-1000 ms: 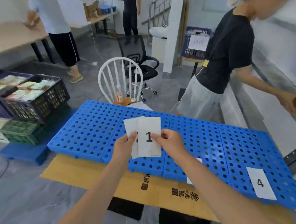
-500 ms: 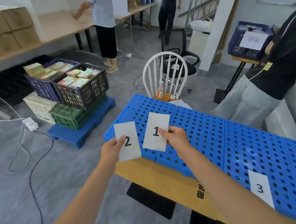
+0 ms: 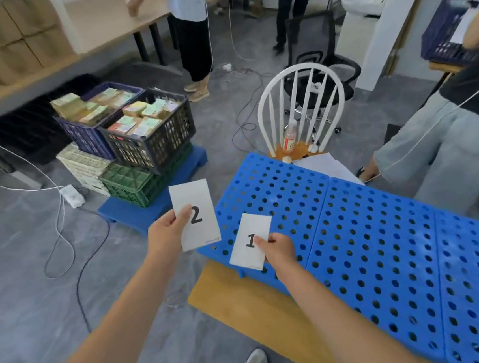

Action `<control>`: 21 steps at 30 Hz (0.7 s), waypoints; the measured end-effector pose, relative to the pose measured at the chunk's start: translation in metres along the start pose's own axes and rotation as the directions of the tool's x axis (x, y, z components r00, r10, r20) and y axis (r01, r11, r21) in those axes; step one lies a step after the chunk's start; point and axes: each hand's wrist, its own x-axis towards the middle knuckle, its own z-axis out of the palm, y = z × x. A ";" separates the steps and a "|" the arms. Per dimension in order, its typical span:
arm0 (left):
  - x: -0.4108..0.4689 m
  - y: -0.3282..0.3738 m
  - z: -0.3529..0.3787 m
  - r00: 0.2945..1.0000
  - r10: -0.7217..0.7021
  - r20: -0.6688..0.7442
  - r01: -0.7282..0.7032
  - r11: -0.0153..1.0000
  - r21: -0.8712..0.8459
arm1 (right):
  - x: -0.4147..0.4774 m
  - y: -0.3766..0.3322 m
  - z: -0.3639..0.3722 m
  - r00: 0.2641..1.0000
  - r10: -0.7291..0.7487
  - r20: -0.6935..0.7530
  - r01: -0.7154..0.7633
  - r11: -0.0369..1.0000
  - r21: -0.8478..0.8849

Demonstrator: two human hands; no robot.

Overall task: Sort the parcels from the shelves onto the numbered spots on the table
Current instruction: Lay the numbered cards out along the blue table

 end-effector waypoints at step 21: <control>0.109 0.013 0.059 0.889 -0.160 0.429 0.109 0.984 0.142 | 0.021 0.021 0.020 0.945 0.160 -0.286 -0.233 0.942 -0.243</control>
